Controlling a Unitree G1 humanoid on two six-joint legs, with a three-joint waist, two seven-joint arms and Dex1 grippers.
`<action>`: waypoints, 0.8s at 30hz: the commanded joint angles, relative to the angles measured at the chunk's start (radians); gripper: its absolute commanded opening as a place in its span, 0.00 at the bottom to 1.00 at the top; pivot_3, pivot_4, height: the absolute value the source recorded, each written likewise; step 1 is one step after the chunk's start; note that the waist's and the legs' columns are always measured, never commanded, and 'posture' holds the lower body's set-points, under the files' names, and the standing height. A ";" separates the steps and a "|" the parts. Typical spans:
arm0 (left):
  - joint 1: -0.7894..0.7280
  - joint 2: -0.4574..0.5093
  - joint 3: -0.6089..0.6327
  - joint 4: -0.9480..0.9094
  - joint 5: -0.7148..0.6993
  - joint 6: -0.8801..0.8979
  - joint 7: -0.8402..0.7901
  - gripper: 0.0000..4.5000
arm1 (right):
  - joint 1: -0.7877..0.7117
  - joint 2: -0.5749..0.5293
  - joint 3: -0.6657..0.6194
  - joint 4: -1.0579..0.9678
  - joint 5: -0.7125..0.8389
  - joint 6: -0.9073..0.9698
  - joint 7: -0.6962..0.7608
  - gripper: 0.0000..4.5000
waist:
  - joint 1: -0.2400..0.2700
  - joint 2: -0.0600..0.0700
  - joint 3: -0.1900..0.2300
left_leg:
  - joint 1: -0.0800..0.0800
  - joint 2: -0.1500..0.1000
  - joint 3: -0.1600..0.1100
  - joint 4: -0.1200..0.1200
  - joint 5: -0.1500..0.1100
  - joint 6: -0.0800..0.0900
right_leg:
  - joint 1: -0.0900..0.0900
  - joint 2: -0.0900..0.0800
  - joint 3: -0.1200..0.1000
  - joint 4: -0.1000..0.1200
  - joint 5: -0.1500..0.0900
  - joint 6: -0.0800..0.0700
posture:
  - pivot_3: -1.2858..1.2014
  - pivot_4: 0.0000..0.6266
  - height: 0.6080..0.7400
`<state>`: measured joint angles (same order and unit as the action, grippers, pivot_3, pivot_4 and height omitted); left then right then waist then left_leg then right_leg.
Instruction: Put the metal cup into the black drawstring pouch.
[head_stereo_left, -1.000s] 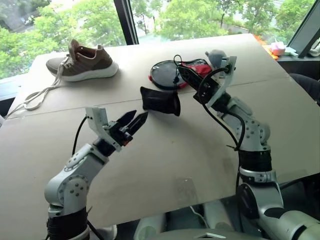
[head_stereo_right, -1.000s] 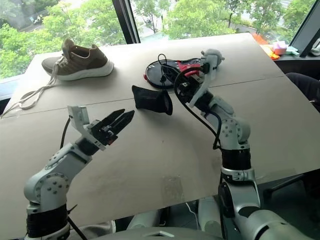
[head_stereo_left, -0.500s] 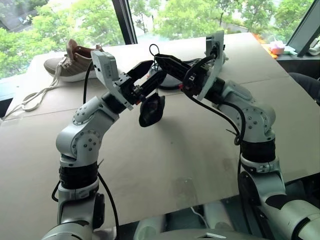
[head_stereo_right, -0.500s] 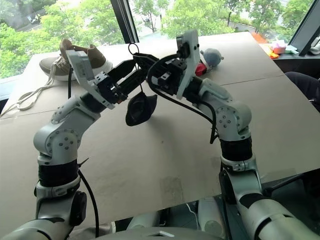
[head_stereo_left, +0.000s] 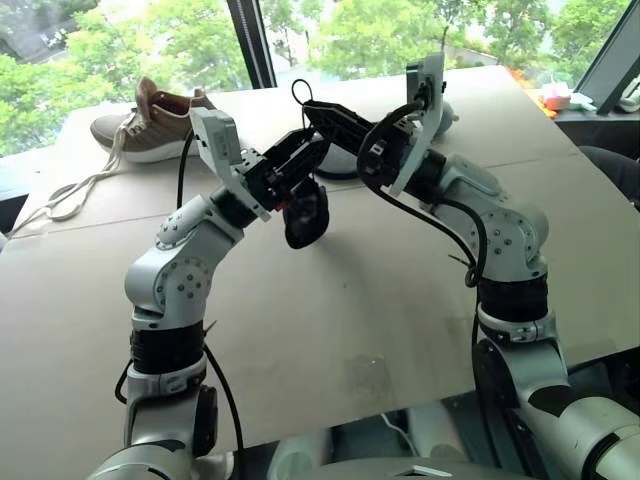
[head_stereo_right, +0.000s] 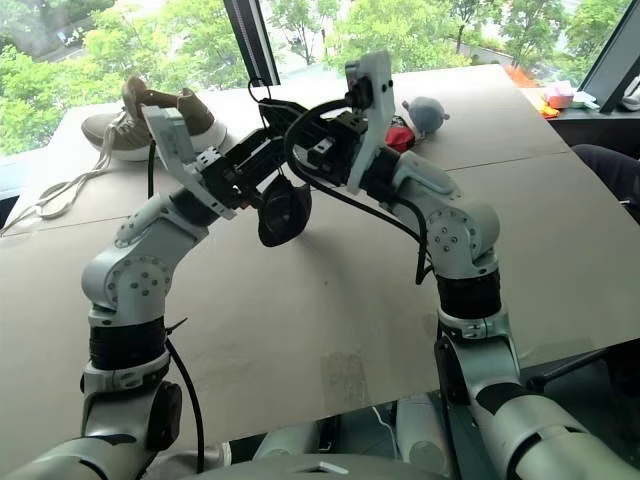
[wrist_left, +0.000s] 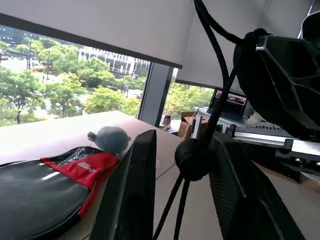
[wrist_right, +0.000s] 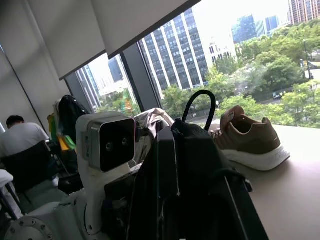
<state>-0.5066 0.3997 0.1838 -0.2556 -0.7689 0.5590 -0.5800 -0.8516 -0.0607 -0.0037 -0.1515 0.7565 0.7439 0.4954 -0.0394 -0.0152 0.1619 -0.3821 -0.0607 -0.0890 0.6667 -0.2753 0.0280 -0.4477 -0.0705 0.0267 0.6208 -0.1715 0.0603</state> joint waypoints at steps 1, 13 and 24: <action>0.011 -0.002 -0.006 -0.043 -0.006 0.001 0.005 0.03 | -0.034 0.004 -0.008 -0.029 0.017 -0.003 -0.003 0.00 | 0.000 0.000 0.000 | 0.000 0.000 0.000 0.000 0.000 0.000 | 0.000 0.000 0.000 0.000 0.000 0.000 | 0.52 0.24 1.00; 0.054 0.012 -0.013 -0.023 0.053 -0.011 0.019 0.03 | -0.174 0.036 -0.128 0.045 0.049 -0.067 -0.085 0.00 | -0.001 0.000 0.000 | 0.000 0.000 0.000 0.000 0.000 0.000 | 0.000 0.000 0.000 0.000 0.000 0.000 | 0.52 0.24 1.00; 0.106 0.019 -0.031 -0.008 0.086 -0.021 0.006 0.03 | -0.353 0.093 -0.364 0.148 0.243 -0.181 -0.252 0.00 | -0.001 0.001 0.001 | 0.000 0.000 0.000 -0.001 0.000 0.000 | 0.000 0.000 0.000 0.000 0.000 0.000 | 0.52 0.24 1.00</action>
<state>-0.4248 0.4064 0.1552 -0.2671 -0.7044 0.5323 -0.5730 -1.1411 0.0397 -0.3112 0.0536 0.9455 0.6356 0.2535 -0.0401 -0.0142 0.1625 -0.3823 -0.0607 -0.0891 0.6657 -0.2754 0.0281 -0.4481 -0.0705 0.0266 0.6207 -0.1715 0.0602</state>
